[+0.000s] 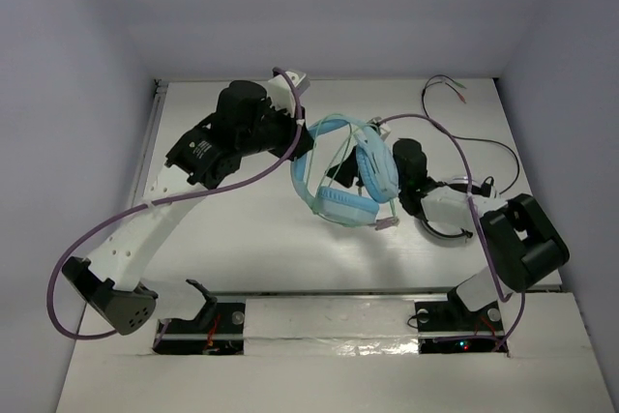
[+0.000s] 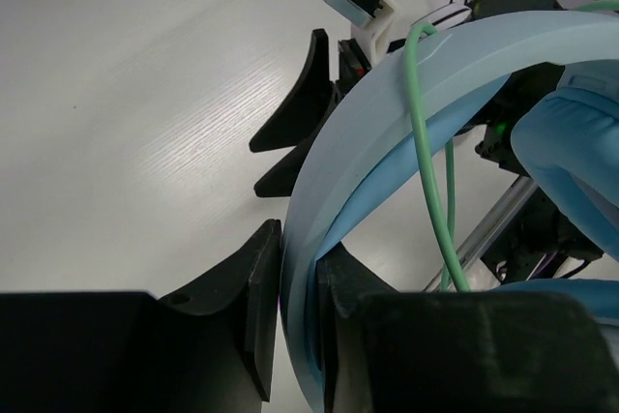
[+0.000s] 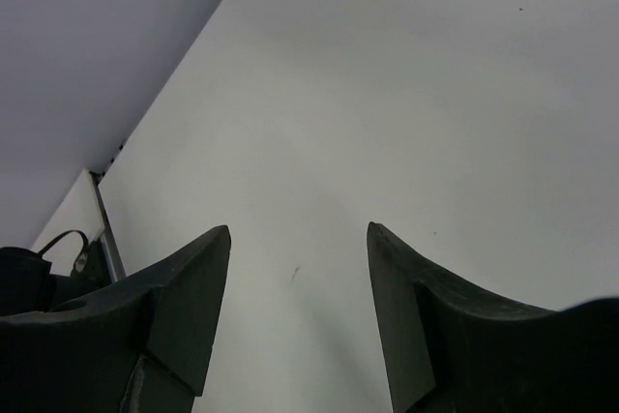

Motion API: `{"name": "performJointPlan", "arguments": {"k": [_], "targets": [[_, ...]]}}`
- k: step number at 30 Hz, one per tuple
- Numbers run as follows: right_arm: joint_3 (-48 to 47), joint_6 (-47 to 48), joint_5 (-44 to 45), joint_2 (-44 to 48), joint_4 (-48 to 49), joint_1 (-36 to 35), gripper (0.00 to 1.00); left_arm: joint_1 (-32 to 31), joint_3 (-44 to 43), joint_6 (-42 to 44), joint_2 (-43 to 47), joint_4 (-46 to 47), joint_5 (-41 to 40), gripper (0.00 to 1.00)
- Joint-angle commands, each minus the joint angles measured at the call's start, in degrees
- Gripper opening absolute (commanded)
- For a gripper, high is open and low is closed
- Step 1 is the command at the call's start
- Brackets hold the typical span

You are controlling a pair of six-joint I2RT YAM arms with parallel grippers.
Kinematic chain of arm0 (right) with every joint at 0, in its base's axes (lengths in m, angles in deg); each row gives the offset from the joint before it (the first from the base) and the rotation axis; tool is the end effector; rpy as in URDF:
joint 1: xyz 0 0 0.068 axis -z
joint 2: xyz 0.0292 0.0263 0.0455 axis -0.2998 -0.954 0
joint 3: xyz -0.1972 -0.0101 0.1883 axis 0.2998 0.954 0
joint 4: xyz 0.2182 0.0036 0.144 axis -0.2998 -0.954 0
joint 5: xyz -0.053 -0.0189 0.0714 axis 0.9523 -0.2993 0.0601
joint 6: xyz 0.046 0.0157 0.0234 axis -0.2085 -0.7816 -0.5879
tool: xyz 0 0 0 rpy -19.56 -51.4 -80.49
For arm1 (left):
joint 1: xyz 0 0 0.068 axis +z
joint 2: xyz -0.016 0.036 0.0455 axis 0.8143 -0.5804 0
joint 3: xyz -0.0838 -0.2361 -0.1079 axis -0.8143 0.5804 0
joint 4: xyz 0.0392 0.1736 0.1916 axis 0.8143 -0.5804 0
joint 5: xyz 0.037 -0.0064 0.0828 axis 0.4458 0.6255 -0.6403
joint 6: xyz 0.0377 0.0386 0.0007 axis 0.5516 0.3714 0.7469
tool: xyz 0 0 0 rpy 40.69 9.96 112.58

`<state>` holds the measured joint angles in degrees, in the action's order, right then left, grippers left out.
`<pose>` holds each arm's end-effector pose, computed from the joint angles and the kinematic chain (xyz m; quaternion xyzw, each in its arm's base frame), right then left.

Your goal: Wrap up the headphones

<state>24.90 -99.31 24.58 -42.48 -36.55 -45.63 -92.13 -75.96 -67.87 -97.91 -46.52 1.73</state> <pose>0.2795 0.1696 0.2225 -0.1597 0.7442 0.4652 0.4520 0.2107 -0.1740 0.4493 0.2764 0.7582 -0.3267 0.4918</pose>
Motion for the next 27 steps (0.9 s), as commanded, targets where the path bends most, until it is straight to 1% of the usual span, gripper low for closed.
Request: {"name": "performJointPlan", "arguments": {"k": [1, 2, 6, 7, 8, 9, 10, 11, 12, 13, 14, 15, 16, 17, 19, 20, 21, 22, 23, 24, 26, 27], "targets": [[3.0, -2.7, 1.9, 2.3, 6.3, 0.1, 0.64, 1.5, -3.1, -4.2, 0.5, 5.2, 1.6, 0.00], [3.5, -3.2, 2.6, 2.7, 6.3, 0.1, 0.63, 2.9, -3.0, -4.4, 0.5, 5.6, 2.1, 0.00], [5.7, -4.6, 6.7, 4.8, 5.3, 0.1, 0.63, 3.4, -3.2, -5.0, 0.2, 6.8, 3.7, 0.00], [5.4, -4.2, 11.2, 5.3, 2.1, 0.1, 0.62, 3.4, -3.1, -5.2, 0.4, 6.9, 4.0, 0.00], [4.7, -3.8, 14.3, 5.9, -0.7, 0.1, 0.56, 3.4, -3.0, -5.2, 0.5, 6.9, 4.3, 0.00], [3.7, -3.6, 17.1, 6.8, -2.9, 0.1, 0.47, 3.4, -2.9, -5.1, 0.7, 6.8, 4.4, 0.00], [1.9, -3.5, 22.2, 7.2, -6.6, 0.1, 0.38, 3.4, -2.9, -5.0, 0.9, 6.6, 4.4, 0.00], [1.0, -3.5, 24.5, 7.5, -8.1, 0.1, 0.31, 3.4, -2.8, -4.9, 1.1, 6.5, 4.9, 0.00], [-0.2, -3.5, 26.6, 7.7, -9.6, 0.1, 0.32, 3.4, -2.7, -4.8, 1.3, 6.2, 5.0, 0.00], [-1.3, -4.2, 32.0, 7.6, -13.2, 0.1, 0.35, 3.4, -2.8, -4.8, 1.5, 6.0, 4.9, 0.00], [-4.2, -4.2, 33.6, 7.4, -14.9, 0.7, 0.50, 3.4, -2.7, -4.7, 1.8, 5.8, 4.8, 0.00], [-5.5, -4.2, 35.0, 7.1, -16.2, 0.7, 0.60, 3.4, -2.3, -4.4, 2.1, 5.5, 4.5, 0.00], [-7.0, -4.3, 38.9, 6.1, -19.8, 0.7, 0.66, 3.4, -2.3, -4.3, 2.5, 5.4, 4.4, 0.00], [-10.0, -4.3, 40.7, 5.8, -21.6, 1.2, 0.72, 3.4, -2.3, -4.3, 2.7, 5.3, 4.0, 0.00], [-11.4, -4.2, 43.1, 5.8, -24.3, 1.2, 0.72, 3.4, -2.3, -4.5, 2.8, 5.4, 3.9, 0.00], [-10.8, -3.7, 43.3, 7.2, -24.4, 1.2, 0.65, 3.9, -2.9, -4.6, 2.5, 5.3, 3.8, 0.00], [-10.0, -3.7, 43.3, 8.1, -24.4, 1.2, 0.55, 3.9, -3.3, -4.6, 2.5, 5.2, 3.8, 0.00], [-8.9, -3.5, 42.8, 9.2, -24.7, 1.2, 0.39, 3.9, -3.7, -4.2, 1.9, 4.8, 3.7, 0.00], [-7.8, -4.0, 42.4, 11.0, -24.9, 1.2, 0.01, 3.9, -4.3, -4.1, 1.4, 4.6, 3.4, 0.00], [-4.2, -4.4, 41.7, 12.0, -24.4, 1.2, 0.00, 4.5, -5.1, -4.1, 1.1, 4.5, 3.1, 0.00], [1.3, -5.7, 39.1, 14.6, -18.4, 1.2, 0.00, 4.5, -6.0, -4.4, 0.1, 4.7, 3.0, 0.00], [4.0, -5.8, 38.1, 18.0, -15.7, 1.2, 0.00, 4.5, -6.9, -4.6, -0.1, 4.8, 2.9, 0.00]]}}
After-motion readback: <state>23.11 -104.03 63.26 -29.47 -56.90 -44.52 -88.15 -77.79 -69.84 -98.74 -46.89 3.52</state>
